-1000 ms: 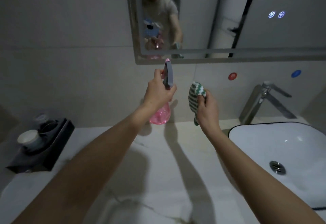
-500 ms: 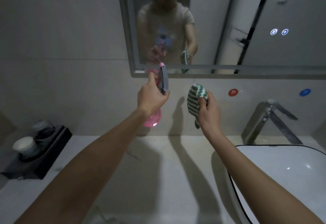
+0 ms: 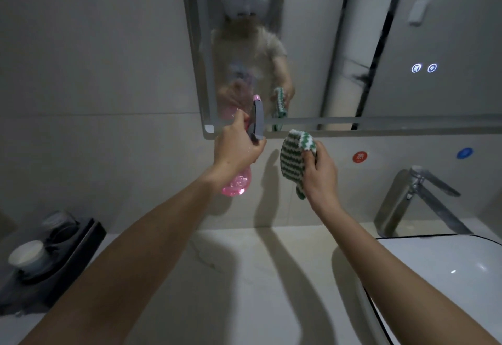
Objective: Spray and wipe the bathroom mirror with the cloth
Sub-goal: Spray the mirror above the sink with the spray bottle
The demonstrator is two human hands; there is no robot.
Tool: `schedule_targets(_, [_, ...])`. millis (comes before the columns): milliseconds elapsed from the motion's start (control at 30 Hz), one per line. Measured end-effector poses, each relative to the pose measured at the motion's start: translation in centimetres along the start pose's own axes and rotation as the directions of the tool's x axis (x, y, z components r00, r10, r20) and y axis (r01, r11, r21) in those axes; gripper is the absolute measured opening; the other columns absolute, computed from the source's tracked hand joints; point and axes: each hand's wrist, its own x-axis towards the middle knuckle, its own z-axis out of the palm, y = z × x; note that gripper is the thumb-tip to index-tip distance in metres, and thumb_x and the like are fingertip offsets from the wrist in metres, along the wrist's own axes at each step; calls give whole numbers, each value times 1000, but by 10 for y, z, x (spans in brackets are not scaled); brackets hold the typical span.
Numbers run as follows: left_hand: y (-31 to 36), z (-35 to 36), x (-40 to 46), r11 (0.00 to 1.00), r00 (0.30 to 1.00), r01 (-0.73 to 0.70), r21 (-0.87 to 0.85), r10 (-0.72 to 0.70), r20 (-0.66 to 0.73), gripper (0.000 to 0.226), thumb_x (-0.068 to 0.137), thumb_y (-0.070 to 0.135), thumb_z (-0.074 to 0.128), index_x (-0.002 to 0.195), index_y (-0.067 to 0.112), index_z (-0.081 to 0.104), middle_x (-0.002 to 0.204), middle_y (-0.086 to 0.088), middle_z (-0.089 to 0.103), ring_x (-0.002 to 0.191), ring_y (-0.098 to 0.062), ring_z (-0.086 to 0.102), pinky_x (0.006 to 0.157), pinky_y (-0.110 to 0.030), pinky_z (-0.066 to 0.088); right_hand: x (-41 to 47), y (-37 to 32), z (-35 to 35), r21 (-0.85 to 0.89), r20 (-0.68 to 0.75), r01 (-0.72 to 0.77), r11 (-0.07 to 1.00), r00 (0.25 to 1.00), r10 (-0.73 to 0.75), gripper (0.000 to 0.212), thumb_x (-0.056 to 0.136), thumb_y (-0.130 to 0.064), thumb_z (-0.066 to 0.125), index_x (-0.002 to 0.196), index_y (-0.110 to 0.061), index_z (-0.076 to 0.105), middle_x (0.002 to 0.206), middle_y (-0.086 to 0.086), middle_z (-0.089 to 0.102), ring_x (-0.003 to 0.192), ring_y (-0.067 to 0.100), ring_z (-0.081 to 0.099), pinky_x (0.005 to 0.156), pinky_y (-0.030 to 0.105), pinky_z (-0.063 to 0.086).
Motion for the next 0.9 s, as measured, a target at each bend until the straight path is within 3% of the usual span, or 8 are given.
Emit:
schedule_targets(167, [13, -4, 4, 997, 998, -43, -60, 40, -52, 35, 79, 21, 63, 109, 15, 45, 79, -8, 69, 60, -28, 67, 61, -42, 57, 8, -13, -6, -3, -41, 50, 999, 998, -51, 29, 100, -11, 40, 125, -11, 55, 110, -2, 59, 98, 12, 54, 85, 27, 44])
schedule_targets(300, [26, -16, 11, 992, 994, -100, -77, 96, -57, 38, 83, 18, 63, 117, 12, 46, 89, -6, 71, 57, -18, 66, 58, -32, 55, 14, -26, -9, 18, -47, 72, 997, 996, -71, 31, 100, -13, 40, 128, -12, 54, 111, -3, 58, 99, 10, 53, 89, 33, 47])
schedule_targets(367, [32, -24, 17, 992, 990, -117, -56, 112, -85, 41, 83, 18, 64, 119, 11, 47, 95, -4, 69, 66, -16, 62, 59, -22, 46, 21, -34, -12, 37, -50, 84, 996, 995, -82, 31, 100, -14, 39, 128, -13, 54, 111, -3, 58, 100, 10, 53, 89, 32, 47])
schedule_targets(467, [39, -37, 33, 990, 983, -132, -50, 124, -135, 42, 80, 20, 65, 117, 11, 48, 98, -8, 68, 78, -23, 64, 70, -28, 50, 37, -48, -18, 5, -84, 139, 990, 987, -138, 31, 101, -16, 39, 128, -12, 55, 119, 2, 61, 102, 8, 51, 88, 25, 43])
schedule_targets(567, [48, -45, 47, 986, 982, -140, -90, 127, -144, 40, 80, 18, 65, 115, 11, 48, 92, -9, 67, 73, -27, 67, 69, -36, 56, 54, -62, -20, -4, -111, 179, 984, 978, -178, 31, 101, -17, 39, 127, -13, 55, 121, 3, 61, 105, 12, 54, 94, 35, 46])
schedule_targets(633, [56, -51, 57, 987, 976, -147, -63, 134, -174, 39, 79, 17, 65, 114, 10, 49, 91, -9, 68, 77, -28, 66, 66, -30, 51, 62, -71, -20, 5, -122, 202, 979, 972, -200, 31, 100, -18, 39, 127, -14, 55, 120, 4, 62, 108, 16, 56, 94, 42, 47])
schedule_targets(800, [72, -62, 80, 987, 971, -162, -9, 158, -180, 39, 80, 18, 65, 114, 10, 49, 92, 2, 62, 79, -15, 59, 64, -19, 43, 78, -92, -20, 8, -137, 242, 970, 962, -238, 30, 100, -15, 40, 126, -11, 55, 113, 2, 62, 97, 8, 52, 82, 22, 42])
schedule_targets(900, [74, -65, 87, 986, 969, -169, -2, 166, -181, 39, 75, 25, 62, 108, 10, 47, 93, -8, 69, 78, -27, 66, 68, -36, 55, 87, -100, -21, 18, -134, 251, 968, 960, -246, 30, 101, -13, 39, 126, -11, 55, 102, -6, 56, 91, 5, 50, 69, 11, 38])
